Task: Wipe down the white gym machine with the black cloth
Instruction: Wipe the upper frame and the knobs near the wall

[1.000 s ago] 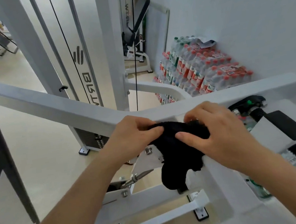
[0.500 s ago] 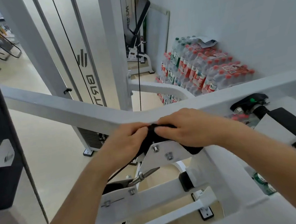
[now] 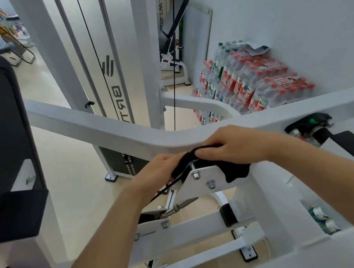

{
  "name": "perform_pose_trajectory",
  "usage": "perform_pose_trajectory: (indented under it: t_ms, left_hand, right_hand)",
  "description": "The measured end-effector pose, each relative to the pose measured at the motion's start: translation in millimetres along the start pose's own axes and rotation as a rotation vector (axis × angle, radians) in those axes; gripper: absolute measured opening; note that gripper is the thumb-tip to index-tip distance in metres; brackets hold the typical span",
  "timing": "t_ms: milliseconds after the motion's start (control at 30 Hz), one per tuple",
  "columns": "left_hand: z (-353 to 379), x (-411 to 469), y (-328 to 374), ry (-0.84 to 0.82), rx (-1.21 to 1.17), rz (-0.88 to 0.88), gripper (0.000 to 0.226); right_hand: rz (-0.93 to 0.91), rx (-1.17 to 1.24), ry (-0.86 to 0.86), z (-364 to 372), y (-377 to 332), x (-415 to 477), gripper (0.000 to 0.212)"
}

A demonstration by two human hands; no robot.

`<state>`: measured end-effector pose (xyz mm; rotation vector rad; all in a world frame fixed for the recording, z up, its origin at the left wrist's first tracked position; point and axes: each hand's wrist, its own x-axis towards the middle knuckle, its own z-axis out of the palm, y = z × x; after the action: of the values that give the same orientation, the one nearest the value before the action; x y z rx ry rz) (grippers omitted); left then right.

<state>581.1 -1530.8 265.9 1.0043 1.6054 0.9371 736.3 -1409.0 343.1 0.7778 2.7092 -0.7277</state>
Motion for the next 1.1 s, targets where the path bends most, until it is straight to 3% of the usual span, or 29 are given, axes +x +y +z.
perform_pose_trajectory:
  t_ms: [100,200,367,467,533,600,700,800,900,967,1033,1100]
  left_hand:
    - [-6.2,2.4,13.2,0.005,0.053,0.0,0.045]
    - [0.7,12.4,40.0,-0.019,0.085,-0.096,0.049]
    - [34.8,39.7,88.0,-0.24,0.516,-0.042,0.044]
    - [26.6,43.1,85.3,-0.231,0.634,-0.024,0.048]
    - [13.7,34.5,65.0,-0.149,0.461,-0.059,0.046]
    - [-1.1,20.2,38.3,-0.056,0.139,-0.091,0.044]
    - [-18.4,-7.2,4.3,0.042,-0.143,-0.068,0.036]
    - [-16.6,-27.7,8.4,0.161,0.018,0.041,0.032]
    - [-1.7,-19.4,50.4,0.433,0.045,0.344,0.018]
    - [13.1,-9.1,83.1,0.532,0.236,0.488,0.024]
    - [27.3,4.5,102.1,0.475,0.562,0.43,0.019]
    - [43.4,19.6,103.4,0.283,0.879,0.226,0.024]
  right_hand:
    - [-0.063,-0.012,0.035,-1.7,13.2,-10.3,0.032]
    - [-0.041,-0.017,0.157,-1.8,37.9,-8.5,0.033]
    - [0.059,0.057,0.348,-0.1,81.1,-37.3,0.027]
    - [0.034,0.066,0.358,5.3,65.8,-34.4,0.038]
    - [0.067,0.139,0.207,-2.8,43.4,-20.7,0.046]
    - [0.107,0.165,0.032,-9.6,17.6,-2.3,0.045]
    - [0.008,0.112,-0.07,-0.9,-14.5,19.2,0.042]
    - [-0.104,0.209,0.091,7.9,-10.0,21.0,0.037]
    - [-0.16,0.462,0.541,-9.9,9.7,1.2,0.033]
    - [-0.213,0.425,0.777,-30.4,26.1,-19.1,0.027]
    - [-0.147,0.196,0.762,-42.3,47.3,-37.3,0.019]
    - [0.012,0.005,0.525,-32.2,69.9,-49.2,0.016]
